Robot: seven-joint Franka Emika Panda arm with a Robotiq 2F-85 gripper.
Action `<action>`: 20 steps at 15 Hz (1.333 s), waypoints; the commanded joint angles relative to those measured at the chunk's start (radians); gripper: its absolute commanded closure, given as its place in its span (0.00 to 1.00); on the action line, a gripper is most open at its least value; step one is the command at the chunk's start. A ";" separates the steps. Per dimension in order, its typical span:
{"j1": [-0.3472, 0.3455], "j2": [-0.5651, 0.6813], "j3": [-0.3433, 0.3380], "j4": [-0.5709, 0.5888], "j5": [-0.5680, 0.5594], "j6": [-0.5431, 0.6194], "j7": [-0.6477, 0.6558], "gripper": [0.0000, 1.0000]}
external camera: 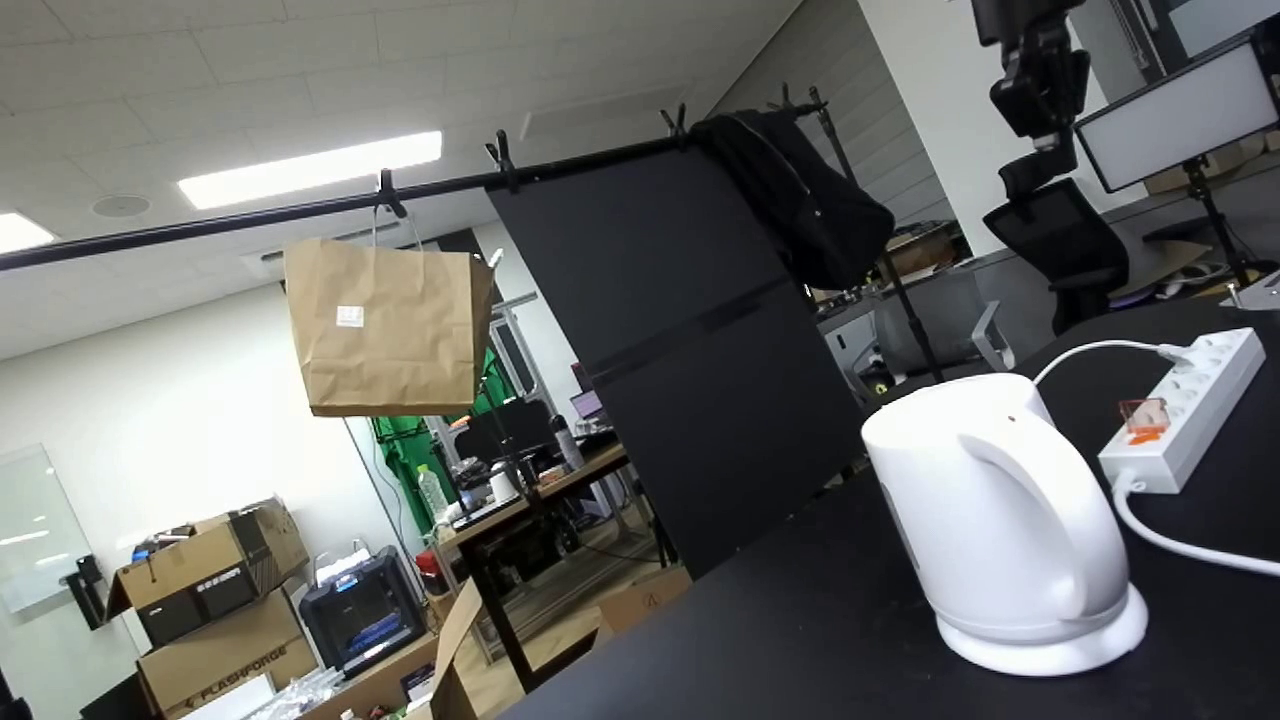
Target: Turn on the extension cord
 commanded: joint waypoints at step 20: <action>-0.006 0.196 0.021 0.170 -0.020 -0.095 0.008 1.00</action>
